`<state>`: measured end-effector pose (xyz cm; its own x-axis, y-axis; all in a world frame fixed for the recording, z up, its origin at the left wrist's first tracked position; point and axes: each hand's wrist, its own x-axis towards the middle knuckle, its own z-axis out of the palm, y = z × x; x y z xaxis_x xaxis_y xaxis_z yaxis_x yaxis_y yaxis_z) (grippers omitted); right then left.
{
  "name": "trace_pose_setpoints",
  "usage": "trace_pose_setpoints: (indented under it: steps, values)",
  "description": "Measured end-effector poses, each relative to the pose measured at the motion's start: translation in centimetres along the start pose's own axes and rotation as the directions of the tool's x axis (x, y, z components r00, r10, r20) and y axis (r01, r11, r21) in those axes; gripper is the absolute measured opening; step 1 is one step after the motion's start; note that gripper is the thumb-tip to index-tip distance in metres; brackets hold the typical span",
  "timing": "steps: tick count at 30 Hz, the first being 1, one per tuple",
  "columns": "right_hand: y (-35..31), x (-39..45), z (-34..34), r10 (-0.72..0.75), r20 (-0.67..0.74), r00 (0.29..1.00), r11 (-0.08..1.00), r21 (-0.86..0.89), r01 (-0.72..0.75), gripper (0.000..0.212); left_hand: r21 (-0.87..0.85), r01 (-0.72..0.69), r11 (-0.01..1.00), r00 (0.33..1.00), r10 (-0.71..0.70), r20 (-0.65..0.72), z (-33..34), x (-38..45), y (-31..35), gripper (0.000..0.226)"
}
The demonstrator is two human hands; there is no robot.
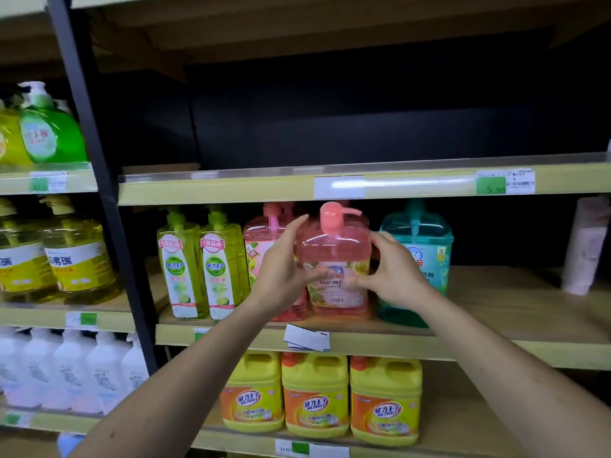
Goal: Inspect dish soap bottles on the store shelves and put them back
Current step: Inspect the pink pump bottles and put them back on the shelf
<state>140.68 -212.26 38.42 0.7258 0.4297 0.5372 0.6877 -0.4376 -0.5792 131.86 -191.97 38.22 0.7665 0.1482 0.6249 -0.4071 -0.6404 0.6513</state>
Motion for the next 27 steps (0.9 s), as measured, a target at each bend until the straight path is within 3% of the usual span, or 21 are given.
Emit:
trace_pose_setpoints:
  steps: [4,9,14,17,21,24,27]
  values:
    - [0.2,0.4,0.3,0.099,0.043,0.994,0.995,0.017,-0.100,0.093,0.096,-0.020,0.995,1.000,0.019,0.008,0.5,0.6,-0.5,0.099]
    - [-0.4,0.7,-0.7,0.103,0.096,0.990,0.993,0.045,-0.108,0.122,0.215,0.008,0.977,0.999,-0.017,0.041,1.1,2.7,0.0,0.098]
    - [-1.5,1.6,-1.3,0.136,0.133,0.982,0.991,-0.005,-0.137,0.109,0.382,0.006,0.924,0.989,-0.063,0.137,0.2,4.7,1.1,0.088]
    - [-2.3,2.2,-1.0,0.186,0.124,0.975,0.982,-0.036,-0.183,0.101,0.399,0.051,0.916,0.969,-0.142,0.203,-0.5,5.7,1.3,0.087]
    - [-3.5,2.8,-0.4,0.303,0.089,0.949,0.953,-0.057,-0.299,0.113,0.602,-0.051,0.797,0.979,-0.081,0.189,-0.6,5.4,1.2,0.088]
    - [-3.8,2.8,0.4,0.367,0.036,0.930,0.928,0.049,-0.368,0.113,0.566,-0.080,0.821,0.989,-0.005,0.148,-0.2,4.5,0.1,0.076]
    - [-4.1,2.7,1.2,0.394,-0.031,0.919,0.903,0.199,-0.380,0.099,0.485,-0.077,0.871,0.991,0.013,0.136,0.3,3.8,-0.7,0.071]
